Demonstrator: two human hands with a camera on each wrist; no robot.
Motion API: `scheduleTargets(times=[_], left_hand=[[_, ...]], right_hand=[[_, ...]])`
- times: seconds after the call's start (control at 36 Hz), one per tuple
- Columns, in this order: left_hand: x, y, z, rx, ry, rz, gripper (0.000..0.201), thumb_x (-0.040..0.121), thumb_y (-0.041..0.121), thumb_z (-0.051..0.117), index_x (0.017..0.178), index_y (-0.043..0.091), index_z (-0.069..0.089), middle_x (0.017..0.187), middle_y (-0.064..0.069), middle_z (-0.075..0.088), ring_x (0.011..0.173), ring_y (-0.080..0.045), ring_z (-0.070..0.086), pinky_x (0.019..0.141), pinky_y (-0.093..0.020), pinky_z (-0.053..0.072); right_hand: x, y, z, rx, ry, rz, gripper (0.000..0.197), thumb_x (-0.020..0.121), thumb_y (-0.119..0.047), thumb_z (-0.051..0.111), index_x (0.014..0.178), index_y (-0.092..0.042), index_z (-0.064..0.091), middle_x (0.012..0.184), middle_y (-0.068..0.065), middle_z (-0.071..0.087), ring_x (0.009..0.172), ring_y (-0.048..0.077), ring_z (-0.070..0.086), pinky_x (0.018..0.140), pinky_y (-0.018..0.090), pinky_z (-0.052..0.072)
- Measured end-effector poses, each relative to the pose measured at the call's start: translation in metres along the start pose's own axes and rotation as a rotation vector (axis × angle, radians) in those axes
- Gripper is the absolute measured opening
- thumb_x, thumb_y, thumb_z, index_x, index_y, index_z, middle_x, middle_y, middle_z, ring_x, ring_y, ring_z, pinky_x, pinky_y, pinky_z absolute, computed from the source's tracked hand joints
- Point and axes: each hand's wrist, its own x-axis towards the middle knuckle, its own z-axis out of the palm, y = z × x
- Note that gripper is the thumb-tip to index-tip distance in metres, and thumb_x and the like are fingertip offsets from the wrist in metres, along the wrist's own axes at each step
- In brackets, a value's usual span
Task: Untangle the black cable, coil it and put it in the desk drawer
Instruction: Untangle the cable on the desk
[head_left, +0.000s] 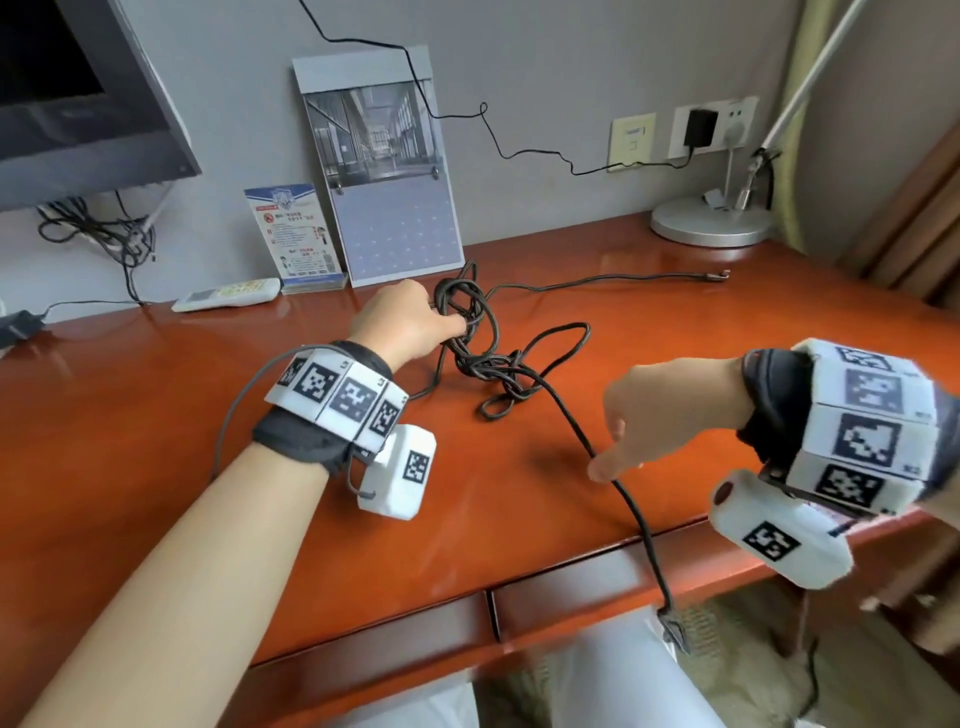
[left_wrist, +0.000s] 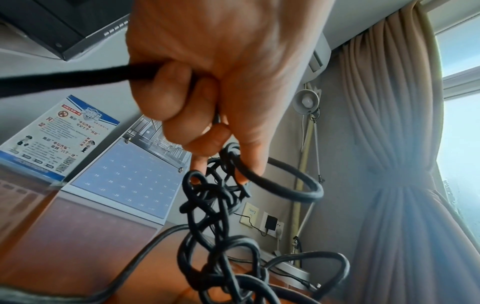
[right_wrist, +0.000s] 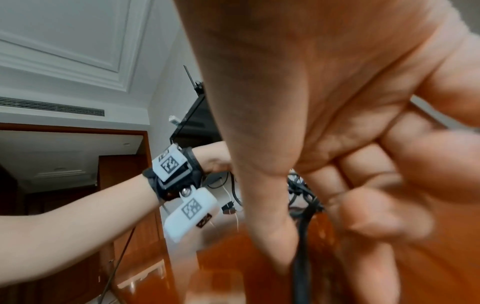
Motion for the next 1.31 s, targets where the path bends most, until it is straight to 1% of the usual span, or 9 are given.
scheduleTargets(times=[0.11, 0.25, 0.39, 0.56, 0.67, 0.75, 0.92, 1.11, 1.31], left_hand=[[-0.003, -0.001, 0.001, 0.007, 0.002, -0.006, 0.041, 0.08, 0.055, 0.061, 0.073, 0.015, 0.055, 0.072, 0.002, 0.057, 0.075, -0.023, 0.055, 0.064, -0.03, 0.04], [-0.015, 0.0, -0.004, 0.12, 0.096, -0.014, 0.049, 0.09, 0.044, 0.052, 0.126, 0.012, 0.043, 0.123, -0.009, 0.05, 0.114, -0.031, 0.051, 0.084, -0.037, 0.039], [-0.04, 0.025, -0.018, 0.117, 0.379, 0.239, 0.023, 0.089, 0.025, 0.049, 0.107, 0.012, 0.054, 0.113, -0.006, 0.045, 0.113, -0.026, 0.04, 0.089, -0.036, 0.034], [-0.067, 0.072, -0.013, -0.445, -0.569, 0.177, 0.035, 0.095, 0.04, 0.037, 0.093, 0.018, 0.064, 0.07, 0.0, 0.067, 0.053, -0.013, 0.049, 0.063, -0.029, 0.037], [-0.07, 0.076, -0.001, -0.796, -0.728, 0.226, 0.045, 0.096, 0.018, 0.038, 0.064, 0.022, 0.07, 0.058, 0.0, 0.057, 0.045, -0.012, 0.037, 0.055, -0.027, 0.029], [-0.062, 0.074, -0.004, -0.964, -0.794, 0.217, 0.036, 0.096, 0.015, 0.031, 0.072, 0.014, 0.058, 0.053, 0.004, 0.048, 0.045, -0.011, 0.035, 0.054, -0.027, 0.029], [-0.036, 0.079, -0.018, -1.159, -0.584, 0.076, 0.028, 0.099, 0.018, 0.031, 0.074, 0.017, 0.044, 0.048, 0.008, 0.039, 0.04, -0.008, 0.042, 0.043, -0.018, 0.038], [-0.006, 0.102, -0.059, -1.74, -0.28, -0.026, 0.029, 0.097, 0.003, 0.033, 0.071, 0.011, 0.044, 0.041, 0.004, 0.035, 0.05, -0.015, 0.064, 0.049, -0.02, 0.05], [0.016, 0.098, -0.07, -1.882, -0.047, -0.162, 0.016, 0.097, 0.003, 0.038, 0.087, 0.009, 0.048, 0.068, -0.001, 0.042, 0.065, -0.014, 0.05, 0.062, -0.023, 0.044]], right_hand=[[0.007, -0.003, 0.01, 0.047, -0.098, -0.031, 0.028, 0.085, -0.033, 0.052, 0.067, -0.015, 0.066, 0.059, -0.005, 0.06, 0.052, 0.011, 0.051, 0.06, 0.023, 0.046], [0.004, 0.003, -0.022, 0.427, 0.073, -0.013, 0.031, 0.088, -0.019, 0.05, 0.059, -0.011, 0.057, 0.04, -0.005, 0.051, 0.031, 0.011, 0.041, 0.043, 0.019, 0.036], [0.006, 0.015, -0.069, 0.962, 0.366, -0.149, 0.028, 0.093, -0.016, 0.047, 0.065, -0.012, 0.045, 0.046, -0.001, 0.036, 0.033, 0.011, 0.033, 0.043, 0.021, 0.022], [0.022, 0.01, -0.105, 1.246, 0.359, -0.219, 0.031, 0.097, -0.016, 0.045, 0.066, -0.01, 0.045, 0.038, -0.006, 0.031, 0.028, 0.008, 0.026, 0.034, 0.009, 0.017], [0.029, 0.009, -0.101, 1.268, 0.335, -0.252, 0.03, 0.098, -0.017, 0.045, 0.069, -0.009, 0.05, 0.037, -0.006, 0.031, 0.029, 0.008, 0.027, 0.035, 0.011, 0.018], [0.028, 0.017, -0.093, 1.28, 0.338, -0.263, 0.03, 0.101, -0.023, 0.04, 0.076, -0.01, 0.051, 0.04, -0.005, 0.037, 0.032, 0.009, 0.033, 0.039, 0.017, 0.021], [0.001, 0.055, -0.073, 0.999, 0.286, -0.254, 0.029, 0.096, -0.019, 0.045, 0.112, 0.0, 0.058, 0.066, 0.009, 0.046, 0.046, 0.014, 0.037, 0.044, 0.024, 0.028], [-0.015, 0.061, -0.018, 0.506, -0.376, -0.325, 0.034, 0.081, -0.026, 0.056, 0.115, -0.03, 0.06, 0.054, -0.013, 0.049, 0.048, 0.01, 0.042, 0.053, 0.026, 0.034], [-0.019, 0.073, -0.029, 0.659, -0.053, -0.195, 0.022, 0.095, -0.013, 0.051, 0.075, -0.011, 0.062, 0.057, -0.002, 0.047, 0.048, 0.012, 0.046, 0.045, 0.021, 0.035]])
